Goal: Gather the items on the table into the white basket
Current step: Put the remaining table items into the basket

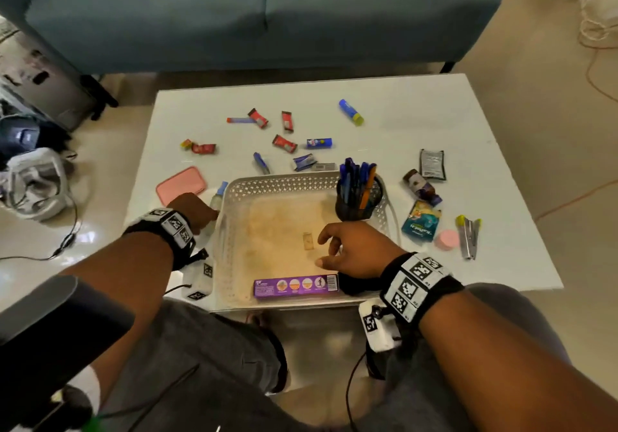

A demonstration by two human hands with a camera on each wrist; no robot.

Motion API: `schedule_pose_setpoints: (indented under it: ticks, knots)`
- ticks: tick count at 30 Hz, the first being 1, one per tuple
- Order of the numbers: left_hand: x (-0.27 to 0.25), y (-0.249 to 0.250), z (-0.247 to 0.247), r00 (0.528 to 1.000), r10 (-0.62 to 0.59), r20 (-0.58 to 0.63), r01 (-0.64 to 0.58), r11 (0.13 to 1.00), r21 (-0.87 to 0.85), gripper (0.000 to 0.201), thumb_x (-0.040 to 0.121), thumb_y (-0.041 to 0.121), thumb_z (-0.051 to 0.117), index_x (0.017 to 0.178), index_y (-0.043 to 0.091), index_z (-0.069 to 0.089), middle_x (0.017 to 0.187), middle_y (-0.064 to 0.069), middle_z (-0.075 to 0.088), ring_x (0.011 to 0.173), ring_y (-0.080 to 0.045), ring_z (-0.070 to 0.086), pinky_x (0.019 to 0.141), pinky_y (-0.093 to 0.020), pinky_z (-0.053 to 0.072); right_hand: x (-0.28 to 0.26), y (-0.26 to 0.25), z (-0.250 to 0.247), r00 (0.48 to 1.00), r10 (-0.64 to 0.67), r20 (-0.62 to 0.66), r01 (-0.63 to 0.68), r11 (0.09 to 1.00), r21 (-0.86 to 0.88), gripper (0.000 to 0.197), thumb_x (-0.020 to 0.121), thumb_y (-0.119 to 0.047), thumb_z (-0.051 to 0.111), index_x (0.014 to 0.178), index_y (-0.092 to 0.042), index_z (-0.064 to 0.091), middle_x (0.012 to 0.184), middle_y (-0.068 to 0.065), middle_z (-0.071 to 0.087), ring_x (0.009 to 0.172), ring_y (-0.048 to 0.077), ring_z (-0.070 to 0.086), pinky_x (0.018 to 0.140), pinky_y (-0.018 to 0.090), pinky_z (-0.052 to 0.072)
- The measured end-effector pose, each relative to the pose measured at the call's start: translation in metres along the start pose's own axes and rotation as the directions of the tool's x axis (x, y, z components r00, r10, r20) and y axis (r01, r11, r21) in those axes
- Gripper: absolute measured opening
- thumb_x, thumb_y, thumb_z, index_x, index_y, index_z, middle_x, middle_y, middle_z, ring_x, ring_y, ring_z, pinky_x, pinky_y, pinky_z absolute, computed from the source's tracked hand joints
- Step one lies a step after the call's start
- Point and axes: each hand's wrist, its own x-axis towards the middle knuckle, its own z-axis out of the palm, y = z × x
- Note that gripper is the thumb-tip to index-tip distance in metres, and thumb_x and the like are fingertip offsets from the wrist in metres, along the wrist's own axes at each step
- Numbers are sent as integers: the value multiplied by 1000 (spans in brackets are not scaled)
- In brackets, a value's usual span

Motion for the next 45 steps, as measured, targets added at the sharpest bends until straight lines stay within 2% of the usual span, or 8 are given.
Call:
schedule_pose_setpoints:
  ticks: [7,11,16,22,27,29,39,45]
  knots:
    - [-21,1,-16,1000,23,2,-23,998,58,58,102,49,48,103,-6,68,94,-24,72,85,-37,72,89,-46,59,-2,1,-2,999,-5,-49,7,999,44,43,80,-53,75,116,-32,63,90,-14,65,81,2,61,75,24,51]
    - [-68,3,-41,947,298,-116,-289,953,86,38,99,43,56,106,6,64,98,-24,70,87,-37,70,85,-46,58,-13,-17,-5,989,-73,-129,79,996,44,40,81,-52,74,115,-32,64,92,-16,65,80,1,62,73,23,51]
    - [-141,15,-8,873,464,147,-486,853,193,42,95,47,64,90,7,75,92,-12,76,88,-27,71,86,-38,55,-32,-53,-19,959,-177,-220,196,979,64,37,83,-52,73,114,-33,63,96,-16,66,78,4,64,72,24,53]
    - [-158,3,31,935,321,148,-348,910,226,43,89,50,60,64,15,60,66,-4,68,77,-24,70,79,-36,56,-69,0,-40,928,-27,-371,75,990,118,24,83,-36,78,104,-27,69,87,-12,69,80,0,63,74,23,52]
    - [-159,10,29,977,211,17,-210,960,186,42,73,53,74,81,12,69,60,-1,71,57,-14,71,67,-29,59,-80,76,-68,677,436,-594,-197,884,425,13,83,-31,77,85,-18,74,98,10,74,96,28,67,84,33,51]
    - [-159,14,27,982,187,-2,-184,967,174,41,70,50,77,85,12,70,66,-1,73,55,-15,72,68,-31,61,-77,93,-73,646,537,-543,-307,834,459,22,85,-33,73,90,-12,75,104,13,73,101,32,65,85,33,49]
    - [-163,13,34,979,196,-51,-171,935,310,39,62,40,90,85,17,69,88,2,68,83,-18,67,80,-34,58,-19,123,-86,625,555,-549,-332,825,457,64,83,-59,70,123,-11,61,126,16,64,115,38,60,99,36,45]
    - [-163,13,39,991,137,15,-135,947,290,32,67,44,88,81,23,68,93,2,74,82,-17,69,77,-30,57,10,143,-78,690,537,-484,-411,842,348,52,87,-41,68,126,-9,56,126,22,62,111,42,60,99,45,49]
